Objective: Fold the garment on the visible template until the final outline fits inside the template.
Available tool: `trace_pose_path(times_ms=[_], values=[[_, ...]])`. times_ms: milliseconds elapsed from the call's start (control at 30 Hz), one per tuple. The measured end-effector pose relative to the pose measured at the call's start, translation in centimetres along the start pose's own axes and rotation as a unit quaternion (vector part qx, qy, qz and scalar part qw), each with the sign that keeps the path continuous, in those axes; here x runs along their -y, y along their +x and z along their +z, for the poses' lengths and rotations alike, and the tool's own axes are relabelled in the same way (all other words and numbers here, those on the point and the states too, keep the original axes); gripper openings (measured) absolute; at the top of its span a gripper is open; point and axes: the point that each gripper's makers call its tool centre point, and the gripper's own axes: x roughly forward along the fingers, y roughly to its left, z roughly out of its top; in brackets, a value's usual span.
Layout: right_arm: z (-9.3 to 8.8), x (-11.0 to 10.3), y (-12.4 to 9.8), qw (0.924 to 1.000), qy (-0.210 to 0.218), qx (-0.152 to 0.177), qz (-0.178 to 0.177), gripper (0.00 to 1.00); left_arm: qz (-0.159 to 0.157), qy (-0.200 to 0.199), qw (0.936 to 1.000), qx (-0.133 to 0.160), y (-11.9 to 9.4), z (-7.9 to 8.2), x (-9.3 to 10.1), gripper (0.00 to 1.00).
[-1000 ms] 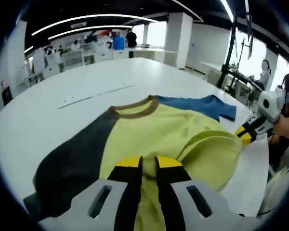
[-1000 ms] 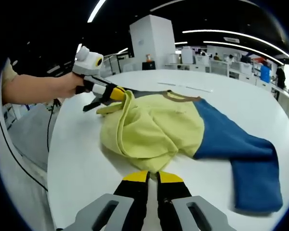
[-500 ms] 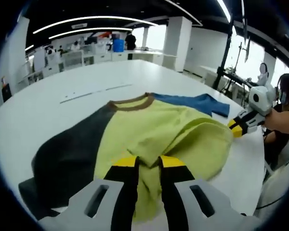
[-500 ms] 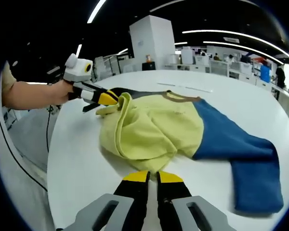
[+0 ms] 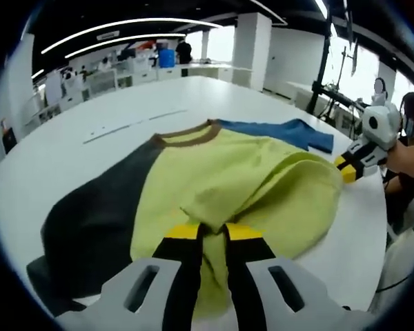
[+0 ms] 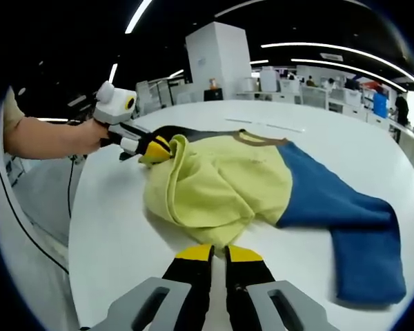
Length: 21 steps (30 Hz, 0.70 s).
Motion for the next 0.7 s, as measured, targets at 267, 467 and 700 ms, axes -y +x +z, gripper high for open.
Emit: trace_pose_path(times_ms=[267,467,700], values=[[0.01,-0.13,0.22,1.0,-0.003,-0.001,0.002,0.02,-0.004,0.002,1.0,-0.001,-0.09,0.01,0.06,0.01],[-0.34,-0.35,0.33,0.9999,-0.007,-0.007,0.006,0.0,-0.006,0.003,1.0,0.001,-0.24,0.11,0.21,0.01],[-0.36,-0.12,0.08,0.9999,-0.007,-0.008,0.003,0.0,-0.006,-0.001,1.0,0.001,-0.93,-0.19,0.13,0.0]])
